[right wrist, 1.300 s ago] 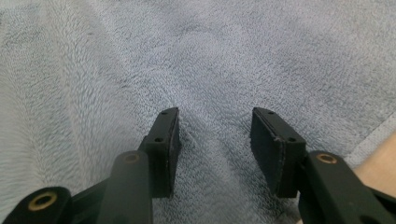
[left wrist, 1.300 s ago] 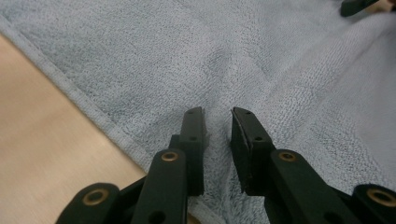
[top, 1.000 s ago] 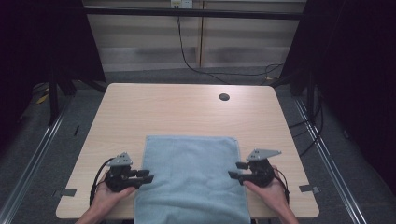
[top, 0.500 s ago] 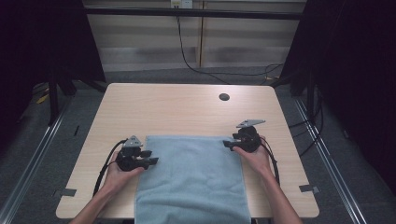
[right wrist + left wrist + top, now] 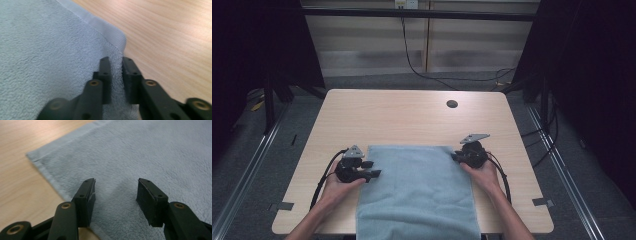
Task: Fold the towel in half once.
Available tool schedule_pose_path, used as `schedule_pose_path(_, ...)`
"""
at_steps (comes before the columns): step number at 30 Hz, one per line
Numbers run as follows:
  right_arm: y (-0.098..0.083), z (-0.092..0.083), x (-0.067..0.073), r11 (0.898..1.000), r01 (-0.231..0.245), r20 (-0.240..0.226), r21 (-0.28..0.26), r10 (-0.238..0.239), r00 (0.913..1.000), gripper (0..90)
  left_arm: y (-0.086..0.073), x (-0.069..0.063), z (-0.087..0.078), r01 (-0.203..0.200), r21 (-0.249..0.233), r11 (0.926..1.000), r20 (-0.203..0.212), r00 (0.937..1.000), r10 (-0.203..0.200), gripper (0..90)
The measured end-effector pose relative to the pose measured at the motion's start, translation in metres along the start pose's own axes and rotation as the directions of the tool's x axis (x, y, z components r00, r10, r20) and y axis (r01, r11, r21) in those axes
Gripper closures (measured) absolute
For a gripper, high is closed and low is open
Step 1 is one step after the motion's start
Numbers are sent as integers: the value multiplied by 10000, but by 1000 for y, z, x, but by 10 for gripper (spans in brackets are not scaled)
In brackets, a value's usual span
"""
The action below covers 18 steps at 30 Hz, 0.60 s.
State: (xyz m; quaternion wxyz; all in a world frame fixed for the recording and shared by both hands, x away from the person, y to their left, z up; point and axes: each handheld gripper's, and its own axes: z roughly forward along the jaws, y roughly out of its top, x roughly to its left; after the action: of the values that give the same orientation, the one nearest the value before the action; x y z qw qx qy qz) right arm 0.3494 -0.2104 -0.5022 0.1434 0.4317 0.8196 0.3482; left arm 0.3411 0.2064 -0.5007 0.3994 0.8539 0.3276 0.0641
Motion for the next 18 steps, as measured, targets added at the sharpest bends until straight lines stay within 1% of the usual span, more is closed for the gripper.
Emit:
schedule_pose_path(1, 0, 0, 0, 10000, 0, 0, 0, 0, 10000, 828, 2, 4, 0, 205, -52, 9998, -35, 9998, -205, 476)
schedule_pose_path(2, -2, -2, 1, 10000, -41, -132, 4, 41, 9999, 841, 6, 9, 0, 352, 124, 9993, 80, 9993, -353, 438)
schedule_pose_path(3, -2, -2, 1, 10000, -41, -132, 4, 41, 9999, 841, 11, 14, 0, 311, -98, 9995, -172, 9994, -313, 438)
schedule_pose_path(4, -3, -5, 4, 9998, -2, -228, 205, 7, 9997, 847, 21, 24, 2, 636, -374, 9973, -587, 9961, -657, 443)
schedule_pose_path(5, -3, -5, 4, 9998, -2, -228, 205, 7, 9997, 847, 21, 24, 2, 636, -374, 9973, -587, 9961, -657, 443)
schedule_pose_path(6, -7, -7, 6, 10000, -93, -318, 9, 94, 9994, 848, 25, 29, 5, 748, -413, 9963, -488, 9959, -767, 443)
schedule_pose_path(7, -7, -7, 6, 10000, -93, -318, 9, 94, 9994, 848, 28, 32, 9, 797, -545, 9953, -615, 9946, -830, 443)
schedule_pose_path(8, -12, -8, 4, 9992, -340, -518, -215, 329, 9981, 848, 29, 33, 13, 811, -511, 9954, -755, 9935, -848, 440)
schedule_pose_path(9, -12, -8, 4, 9992, -340, -518, -215, 329, 9981, 848, 30, 34, 17, 627, -337, 9975, -730, 9952, -651, 440)
schedule_pose_path(10, -12, -9, 3, 9994, -331, -574, -130, 323, 9978, 848, 30, 33, 22, 615, -166, 9980, -877, 9942, -627, 440)
schedule_pose_path(11, -11, -8, 4, 9994, -300, -523, -145, 292, 9982, 848, 28, 30, 26, 294, 37, 9996, -1226, 9920, -287, 427)
schedule_pose_path(12, -11, -9, 5, 9995, -303, -493, -126, 297, 9983, 847, 28, 30, 26, 294, 37, 9996, -1226, 9920, -287, 422)
schedule_pose_path(13, -11, -9, 5, 9994, -321, -470, -149, 314, 9984, 847, 28, 27, 27, 461, -56, 9989, -1489, 9878, -464, 419)
schedule_pose_path(14, -11, -9, 5, 9994, -321, -470, -149, 314, 9984, 847, 28, 27, 27, 461, -56, 9989, -1489, 9878, -464, 414)
schedule_pose_path(15, -12, -9, 5, 9994, -308, -451, -170, 300, 9985, 846, 28, 27, 27, 230, 49, 9997, -1481, 9887, -220, 414)
schedule_pose_path(16, -12, -9, 6, 9994, -306, -422, -166, 299, 9987, 845, 26, 25, 27, 66, 29, 10000, -1555, 9878, -61, 415)
schedule_pose_path(18, -12, -9, 6, 9993, -330, -455, -181, 322, 9984, 845, 22, 23, 25, -44, -97, 9999, -1602, 9871, 27, 441)
